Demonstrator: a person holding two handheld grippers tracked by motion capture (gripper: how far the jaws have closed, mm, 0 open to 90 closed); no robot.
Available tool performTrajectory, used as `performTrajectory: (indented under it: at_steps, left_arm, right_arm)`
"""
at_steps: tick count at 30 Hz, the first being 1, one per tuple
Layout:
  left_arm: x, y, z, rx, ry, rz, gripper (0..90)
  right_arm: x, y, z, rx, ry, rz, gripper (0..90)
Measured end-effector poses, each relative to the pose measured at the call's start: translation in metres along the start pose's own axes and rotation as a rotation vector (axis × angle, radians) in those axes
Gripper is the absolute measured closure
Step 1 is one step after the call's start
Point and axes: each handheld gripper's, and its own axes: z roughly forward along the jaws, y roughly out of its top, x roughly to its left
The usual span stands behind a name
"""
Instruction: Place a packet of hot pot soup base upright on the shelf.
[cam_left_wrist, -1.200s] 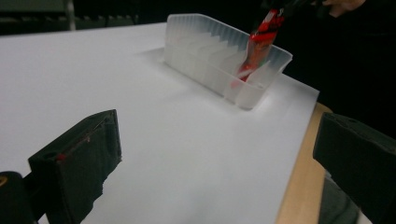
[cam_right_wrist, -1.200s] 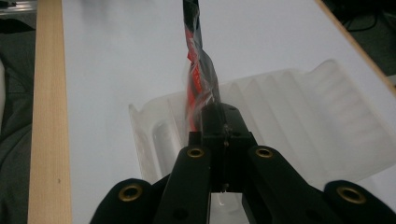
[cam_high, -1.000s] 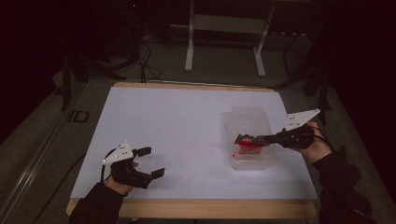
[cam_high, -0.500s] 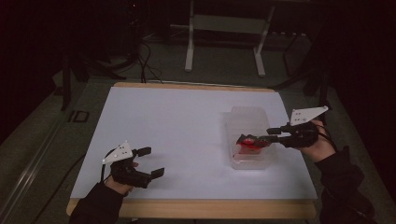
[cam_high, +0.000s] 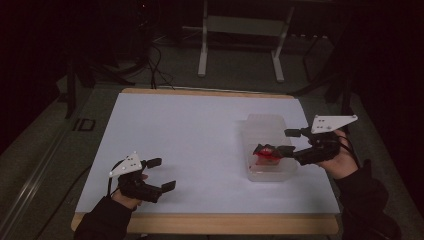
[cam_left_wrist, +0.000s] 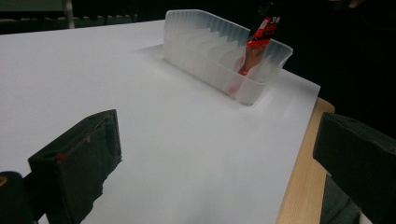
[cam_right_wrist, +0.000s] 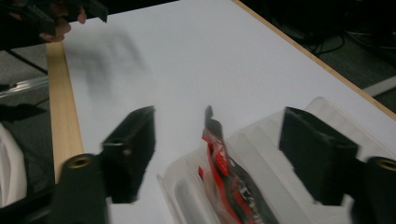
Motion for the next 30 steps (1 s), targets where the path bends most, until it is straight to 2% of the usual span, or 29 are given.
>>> performTrajectory:
  at_steps: [2,4,5,7,9,14,18,19,22,28,30]
  left_arm:
    - [-0.001,0.0,0.0,0.005,0.004,0.006,1.0]
    - [-0.001,0.0,0.0,0.005,0.004,0.006,1.0]
    - [-0.001,-0.001,0.0,0.005,0.005,0.01,1.0]
    - [-0.001,-0.001,0.0,0.006,0.004,0.015,1.0]
    - [-0.001,-0.002,0.0,0.011,0.008,0.021,1.0]
    - [-0.001,-0.004,0.001,0.016,0.009,0.026,1.0]
    - [-0.002,-0.003,0.001,0.01,0.011,0.026,1.0]
    - [-0.002,-0.003,0.001,0.009,0.01,0.026,1.0]
    - [-0.001,-0.004,0.001,0.008,0.01,0.019,1.0]
    - [-0.002,-0.005,0.002,0.016,0.015,0.03,1.0]
    - [-0.002,-0.005,0.001,0.019,0.014,0.033,1.0]
  right_arm:
    - [0.007,0.001,0.002,0.004,-0.001,0.007,17.0]
    - [0.01,0.002,0.003,-0.001,-0.004,0.008,15.9]
    - [0.018,0.002,0.005,-0.017,0.012,0.012,12.4]
    - [0.024,0.002,0.005,-0.035,0.028,0.026,11.5]
    - [0.031,0.001,0.007,-0.059,0.028,0.054,11.2]
    - [0.049,-0.004,0.015,-0.057,0.02,0.046,11.2]
    - [0.06,-0.009,0.019,-0.094,0.001,0.05,11.2]
    - [0.065,-0.012,0.021,-0.119,-0.014,0.08,12.3]
    - [0.072,-0.018,0.023,-0.145,-0.02,0.096,13.0]
    - [0.083,-0.028,0.03,-0.142,-0.031,0.092,12.9]
    - [0.088,-0.031,0.032,-0.156,-0.029,0.102,12.9]
